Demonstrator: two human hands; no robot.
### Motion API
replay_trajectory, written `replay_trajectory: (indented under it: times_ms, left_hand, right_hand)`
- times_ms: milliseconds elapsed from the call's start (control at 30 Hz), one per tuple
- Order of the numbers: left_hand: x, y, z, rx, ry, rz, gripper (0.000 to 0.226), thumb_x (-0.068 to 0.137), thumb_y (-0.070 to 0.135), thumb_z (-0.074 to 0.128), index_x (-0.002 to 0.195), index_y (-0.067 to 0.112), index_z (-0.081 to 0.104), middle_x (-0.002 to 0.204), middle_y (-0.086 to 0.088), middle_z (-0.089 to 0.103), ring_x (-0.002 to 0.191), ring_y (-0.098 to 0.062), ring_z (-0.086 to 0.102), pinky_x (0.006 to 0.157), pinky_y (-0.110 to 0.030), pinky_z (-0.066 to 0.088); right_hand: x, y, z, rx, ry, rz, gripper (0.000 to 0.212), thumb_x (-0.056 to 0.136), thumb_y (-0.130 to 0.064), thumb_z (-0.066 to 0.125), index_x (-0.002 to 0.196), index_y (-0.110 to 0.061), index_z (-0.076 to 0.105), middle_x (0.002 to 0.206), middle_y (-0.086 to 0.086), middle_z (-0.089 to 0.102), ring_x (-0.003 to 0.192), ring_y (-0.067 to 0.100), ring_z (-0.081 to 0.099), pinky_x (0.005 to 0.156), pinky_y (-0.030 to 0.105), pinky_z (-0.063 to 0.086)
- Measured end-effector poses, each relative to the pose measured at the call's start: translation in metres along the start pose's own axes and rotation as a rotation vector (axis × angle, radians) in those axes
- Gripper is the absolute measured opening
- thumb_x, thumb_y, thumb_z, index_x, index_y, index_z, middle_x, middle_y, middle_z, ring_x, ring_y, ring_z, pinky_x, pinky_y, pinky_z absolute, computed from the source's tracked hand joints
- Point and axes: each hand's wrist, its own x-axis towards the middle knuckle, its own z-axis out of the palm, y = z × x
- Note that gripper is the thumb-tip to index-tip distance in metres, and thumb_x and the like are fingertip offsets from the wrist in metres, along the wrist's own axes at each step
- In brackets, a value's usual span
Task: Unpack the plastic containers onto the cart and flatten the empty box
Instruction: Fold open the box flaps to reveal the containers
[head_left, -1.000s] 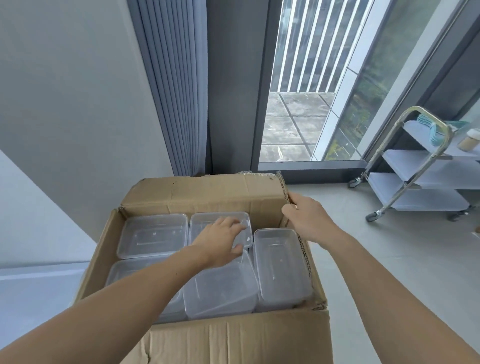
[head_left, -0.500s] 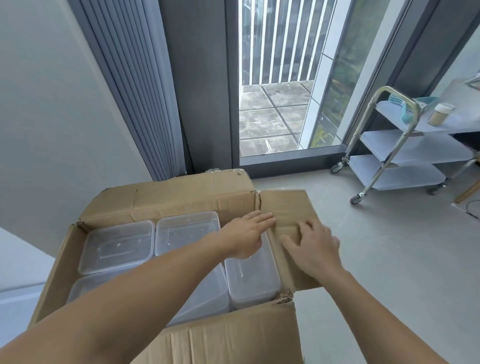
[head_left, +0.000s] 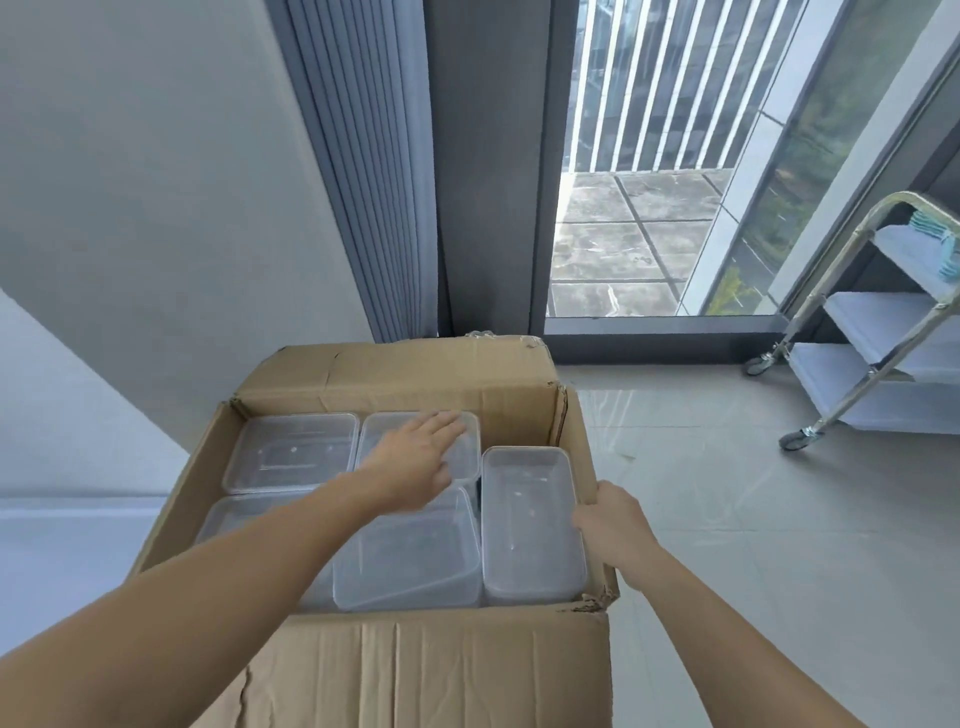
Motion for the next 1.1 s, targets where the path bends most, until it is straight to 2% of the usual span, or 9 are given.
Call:
replay_trajectory:
  times_ms: [100,267,433,567,767,833,900,1000,1100]
  left_hand:
    - [-0.029,-0.045,-0.008,-0.029,0.101,-0.212,0.066,0.099,0.028,0.046,0.159,0.021,0.016,0.166,0.001,0.013,0.152,-0.022,0.012,0.122,-0.042,0.019]
    - [-0.091,-0.120,-0.005,-0.109,0.227,-0.618,0.065,0.097,0.034,0.048,0.154,0.015,0.023,0.163,-0.003,0.018,0.150,-0.026,0.015,0.118,-0.048,0.025]
    - [-0.138,-0.168,0.013,-0.212,0.188,-0.828,0.045,0.097,0.039,0.045,0.133,0.013,0.038,0.137,-0.013,0.047,0.125,-0.040,0.047,0.097,-0.050,0.041]
    - [-0.154,-0.183,0.032,-0.286,0.162,-0.770,0.032,0.100,0.032,0.041,0.128,0.017,0.035,0.122,-0.019,0.060,0.106,-0.044,0.060,0.080,-0.045,0.040]
    - [-0.162,-0.204,0.045,-0.350,0.183,-0.614,0.047,0.099,0.014,0.038,0.143,0.017,0.020,0.127,-0.020,0.051,0.108,-0.044,0.058,0.084,-0.048,0.043]
    - [-0.160,-0.207,0.048,-0.358,0.170,-0.604,0.056,0.099,0.009,0.033,0.150,0.015,0.012,0.130,-0.020,0.047,0.111,-0.044,0.055,0.084,-0.046,0.041]
    - [-0.160,-0.206,0.049,-0.350,0.162,-0.598,0.060,0.099,0.008,0.030,0.153,0.012,0.007,0.133,-0.019,0.045,0.113,-0.041,0.054,0.086,-0.045,0.043]
    - [-0.166,-0.206,0.053,-0.330,0.161,-0.546,0.064,0.097,0.004,0.031,0.154,0.011,0.003,0.134,-0.018,0.043,0.113,-0.037,0.053,0.090,-0.043,0.046]
    - [-0.170,-0.211,0.055,-0.362,0.149,-0.515,0.067,0.097,0.002,0.032,0.155,0.012,-0.001,0.138,-0.017,0.040,0.114,-0.036,0.055,0.091,-0.044,0.049]
  right_hand:
    - [0.009,-0.005,0.002,-0.022,0.056,0.003,0.018,0.084,-0.007,0.048,0.099,-0.001,0.056,0.095,0.016,0.062,0.076,0.024,0.054,0.065,0.033,0.039]
    - [0.004,0.000,0.004,-0.087,0.094,-0.013,0.010,0.090,-0.013,0.048,0.097,-0.008,0.054,0.097,0.014,0.062,0.082,0.026,0.058,0.068,0.036,0.044]
    - [-0.001,0.000,0.008,-0.212,0.156,-0.049,0.013,0.090,-0.018,0.052,0.102,-0.014,0.054,0.096,0.005,0.063,0.083,0.022,0.059,0.069,0.036,0.047]
    - [-0.007,-0.005,0.018,-0.463,0.373,-0.102,0.042,0.089,-0.031,0.052,0.127,-0.015,0.046,0.116,0.006,0.058,0.090,0.030,0.059,0.068,0.038,0.045]
    - [-0.021,-0.019,0.044,-0.779,0.538,0.056,0.061,0.089,-0.038,0.054,0.139,-0.006,0.039,0.144,0.015,0.047,0.127,0.037,0.046,0.097,0.048,0.043]
    - [-0.029,-0.027,0.062,-0.796,0.579,0.104,0.069,0.088,-0.039,0.054,0.145,-0.005,0.034,0.152,0.013,0.037,0.138,0.033,0.034,0.105,0.051,0.036]
    - [-0.039,-0.039,0.085,-0.817,0.627,0.047,0.075,0.088,-0.041,0.056,0.149,-0.005,0.031,0.158,0.013,0.031,0.144,0.031,0.023,0.111,0.054,0.029]
    - [-0.055,-0.063,0.127,-0.715,0.635,-0.164,0.069,0.089,-0.031,0.062,0.148,-0.003,0.038,0.157,0.017,0.035,0.144,0.036,0.028,0.113,0.055,0.028]
    - [-0.071,-0.093,0.170,-0.585,0.483,-0.242,0.060,0.097,-0.035,0.055,0.149,-0.008,0.039,0.155,0.010,0.038,0.141,0.030,0.034,0.114,0.046,0.031]
